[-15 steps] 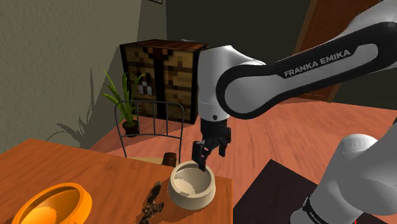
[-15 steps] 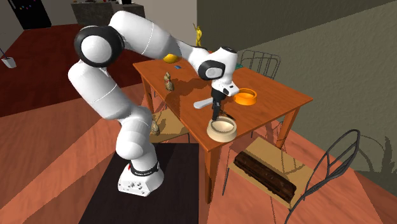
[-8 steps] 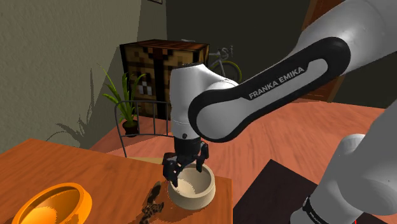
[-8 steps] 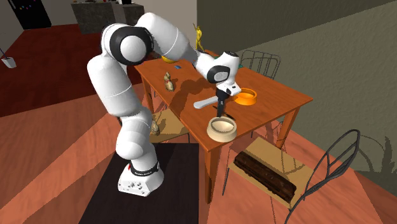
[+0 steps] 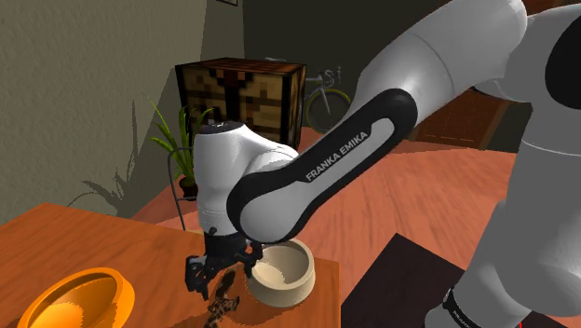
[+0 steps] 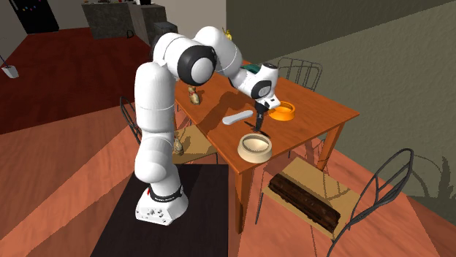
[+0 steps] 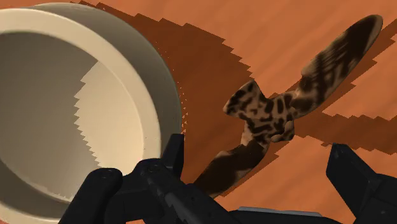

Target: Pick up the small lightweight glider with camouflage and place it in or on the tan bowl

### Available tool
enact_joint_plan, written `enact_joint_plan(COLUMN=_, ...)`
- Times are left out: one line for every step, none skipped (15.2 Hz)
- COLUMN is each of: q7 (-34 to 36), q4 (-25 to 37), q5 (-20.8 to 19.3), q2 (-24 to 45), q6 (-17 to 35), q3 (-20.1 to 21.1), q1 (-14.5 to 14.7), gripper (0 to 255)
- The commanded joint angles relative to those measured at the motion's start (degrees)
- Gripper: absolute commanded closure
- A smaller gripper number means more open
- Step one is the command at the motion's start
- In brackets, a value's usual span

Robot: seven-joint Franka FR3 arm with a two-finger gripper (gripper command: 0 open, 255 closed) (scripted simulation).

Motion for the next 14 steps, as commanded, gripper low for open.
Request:
enact_joint_plan(q7=3.40, q4=3.00, q5=-2.74, q2=3.65, q6=0.85, q3=-0.57, q1=1.45, gripper=0)
enact_joint_plan(q7=3.65, q4=2.81, q5=-3.11, q2=4.19, q6=1.52, q3=-0.78, q1=1.70, gripper=0)
enact_joint_plan(q7=3.93, q4=2.64, q5=-3.51, q2=4.75, q6=2.18, q3=-0.95, q1=1.91, gripper=0)
enact_joint_plan(q7=4.21, q4=2.48, q5=-3.92, q2=5.32, q6=2.84, q3=-1.12, q1=2.11, gripper=0)
enact_joint_plan(q7=4.49, q4=2.33, q5=-4.34, q2=5.90, q6=3.49, q3=-1.30, q1=2.32, gripper=0)
enact_joint_plan(q7=4.78, q4=2.20, q5=-4.77, q2=6.49, q6=4.14, q3=-1.49, q1=2.54, gripper=0)
enact_joint_plan(q7=5.08, q4=2.08, q5=-5.20, q2=7.08, q6=4.78, q3=-1.69, q1=2.77, gripper=0)
enact_joint_plan(q7=5.38, q4=1.97, q5=-5.63, q2=7.68, q6=5.42, q3=-1.90, q1=3.00, gripper=0)
enact_joint_plan(q7=5.55, q4=1.91, q5=-5.89, q2=8.03, q6=5.79, q3=-2.03, q1=3.13, gripper=0)
enact_joint_plan(q7=5.54, q4=1.91, q5=-5.88, q2=8.02, q6=5.79, q3=-2.03, q1=3.14, gripper=0)
enact_joint_plan(q7=5.54, q4=1.91, q5=-5.88, q2=8.02, q6=5.79, q3=-2.03, q1=3.14, gripper=0)
enact_joint_plan(q7=5.54, q4=1.91, q5=-5.88, q2=8.03, q6=5.79, q3=-2.04, q1=3.14, gripper=0)
enact_joint_plan(q7=5.54, q4=1.91, q5=-5.88, q2=8.03, q6=5.79, q3=-2.04, q1=3.14, gripper=0)
enact_joint_plan(q7=5.54, q4=1.91, q5=-5.88, q2=8.03, q6=5.79, q3=-2.04, q1=3.14, gripper=0)
